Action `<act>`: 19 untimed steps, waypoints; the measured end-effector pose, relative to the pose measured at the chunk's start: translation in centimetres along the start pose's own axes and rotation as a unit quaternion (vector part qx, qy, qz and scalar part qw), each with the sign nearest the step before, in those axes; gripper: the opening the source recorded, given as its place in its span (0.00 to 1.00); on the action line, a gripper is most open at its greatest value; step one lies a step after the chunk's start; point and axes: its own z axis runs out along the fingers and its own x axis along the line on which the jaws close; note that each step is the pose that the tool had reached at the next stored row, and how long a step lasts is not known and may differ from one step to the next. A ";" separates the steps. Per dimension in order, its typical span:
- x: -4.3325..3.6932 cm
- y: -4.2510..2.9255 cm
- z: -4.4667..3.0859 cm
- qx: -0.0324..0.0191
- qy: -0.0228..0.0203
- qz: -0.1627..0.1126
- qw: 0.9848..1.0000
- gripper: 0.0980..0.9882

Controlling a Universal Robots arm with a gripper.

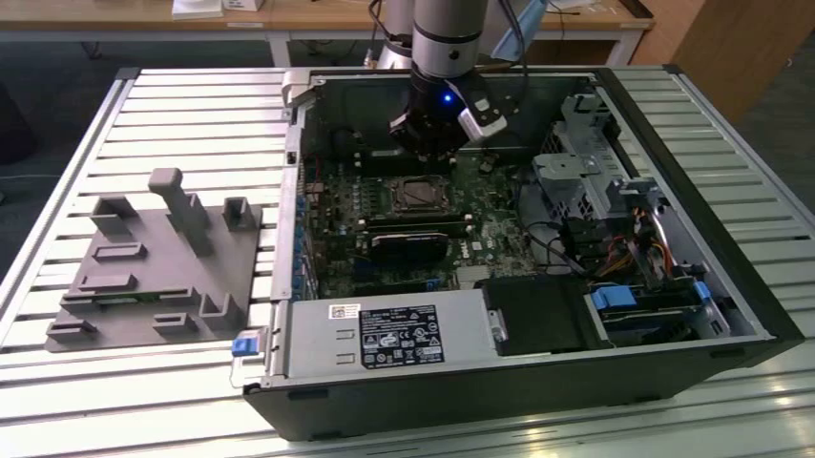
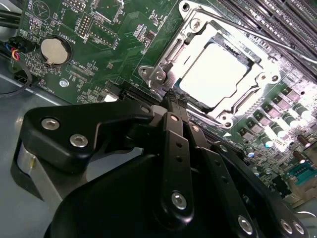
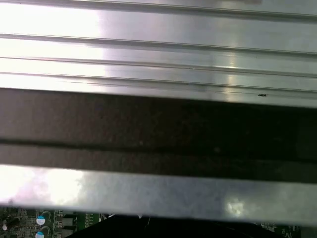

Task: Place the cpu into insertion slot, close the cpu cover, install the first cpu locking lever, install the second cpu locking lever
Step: 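Install the second cpu locking lever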

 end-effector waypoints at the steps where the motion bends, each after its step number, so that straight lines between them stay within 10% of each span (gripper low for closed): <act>1: 0.00 -0.01 0.00 0.000 0.000 0.000 1.000 0.01; 19: 0.04 -0.83 -0.08 0.000 0.000 0.000 1.000 0.01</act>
